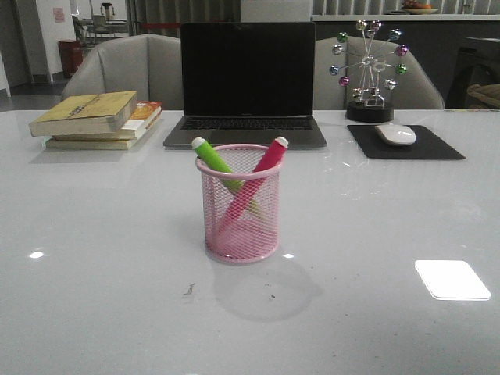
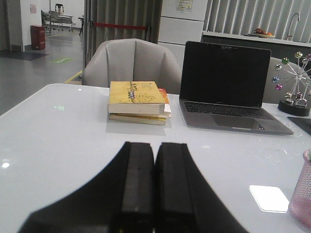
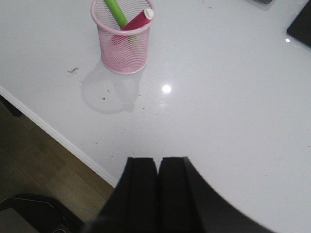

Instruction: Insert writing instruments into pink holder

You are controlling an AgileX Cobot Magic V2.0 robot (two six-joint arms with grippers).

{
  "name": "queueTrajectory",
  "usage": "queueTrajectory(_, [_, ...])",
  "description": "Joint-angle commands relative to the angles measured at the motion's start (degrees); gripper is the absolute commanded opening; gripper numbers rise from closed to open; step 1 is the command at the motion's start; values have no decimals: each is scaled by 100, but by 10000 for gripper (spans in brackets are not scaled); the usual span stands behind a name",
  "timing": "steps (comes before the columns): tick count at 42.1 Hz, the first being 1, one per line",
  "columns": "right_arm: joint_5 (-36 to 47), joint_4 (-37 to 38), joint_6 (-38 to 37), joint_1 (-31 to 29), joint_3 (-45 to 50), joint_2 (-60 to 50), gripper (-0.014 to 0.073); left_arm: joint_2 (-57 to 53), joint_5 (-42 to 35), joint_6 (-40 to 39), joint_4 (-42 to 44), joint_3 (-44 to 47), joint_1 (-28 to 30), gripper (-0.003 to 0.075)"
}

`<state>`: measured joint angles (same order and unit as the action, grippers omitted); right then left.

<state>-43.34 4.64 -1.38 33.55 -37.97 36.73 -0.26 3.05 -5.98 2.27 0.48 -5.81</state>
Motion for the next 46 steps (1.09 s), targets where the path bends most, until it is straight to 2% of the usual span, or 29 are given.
queueTrajectory(1, [348, 26, -13, 1, -154, -21, 29, -98, -561, 282, -227, 1, 14, 93])
queueTrajectory(6, [348, 26, -13, 1, -154, -21, 29, -111, -693, 1162, -897, 1, 14, 93])
queueTrajectory(46, [414, 38, -13, -76, -33, -194, 29, -111, -668, 1163, -897, 1, 14, 93])
